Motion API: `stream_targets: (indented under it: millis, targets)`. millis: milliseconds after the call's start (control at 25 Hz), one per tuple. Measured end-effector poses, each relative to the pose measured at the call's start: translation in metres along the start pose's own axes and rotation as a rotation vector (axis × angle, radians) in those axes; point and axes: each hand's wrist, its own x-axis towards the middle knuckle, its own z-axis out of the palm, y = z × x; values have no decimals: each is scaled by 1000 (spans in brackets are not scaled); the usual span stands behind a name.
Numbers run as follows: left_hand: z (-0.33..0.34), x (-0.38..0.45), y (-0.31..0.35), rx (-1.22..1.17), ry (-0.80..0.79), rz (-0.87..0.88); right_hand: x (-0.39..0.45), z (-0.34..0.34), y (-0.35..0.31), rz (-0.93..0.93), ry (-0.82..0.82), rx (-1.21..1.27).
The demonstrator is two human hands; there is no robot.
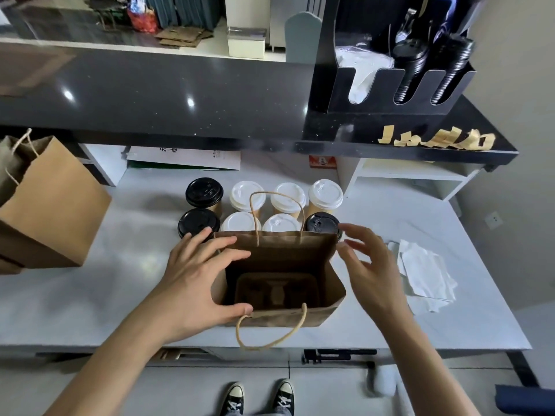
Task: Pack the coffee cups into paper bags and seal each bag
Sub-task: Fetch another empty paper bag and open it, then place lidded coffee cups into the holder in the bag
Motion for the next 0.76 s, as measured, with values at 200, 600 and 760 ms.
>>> stream_targets:
  millis: [200, 600, 760]
  targets:
    - [-2, -4, 3, -30, -7, -20, 57, -3, 16, 32, 16, -239]
    - [1, -8, 1, -63, -6, -11, 94, 27, 45, 49, -354, -760]
    - [2, -9, 0, -62, -17, -3, 93, 29, 47, 41, -349, -758]
